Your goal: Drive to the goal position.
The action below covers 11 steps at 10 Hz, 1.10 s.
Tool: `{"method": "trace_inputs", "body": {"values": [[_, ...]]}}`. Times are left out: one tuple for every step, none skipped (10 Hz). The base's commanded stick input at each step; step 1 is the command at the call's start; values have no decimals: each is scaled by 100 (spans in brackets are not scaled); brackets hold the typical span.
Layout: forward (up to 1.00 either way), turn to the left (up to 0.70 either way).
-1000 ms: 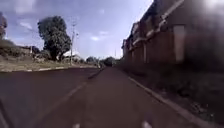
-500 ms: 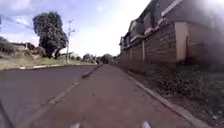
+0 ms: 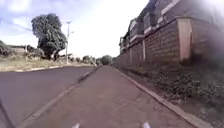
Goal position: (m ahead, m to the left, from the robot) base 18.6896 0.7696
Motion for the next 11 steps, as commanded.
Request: {"method": "trace_inputs", "body": {"values": [[70,0],[70,0],[70,0],[70,0],[70,0],[70,0],[70,0],[70,0],[70,0],[70,0],[70,0]]}}
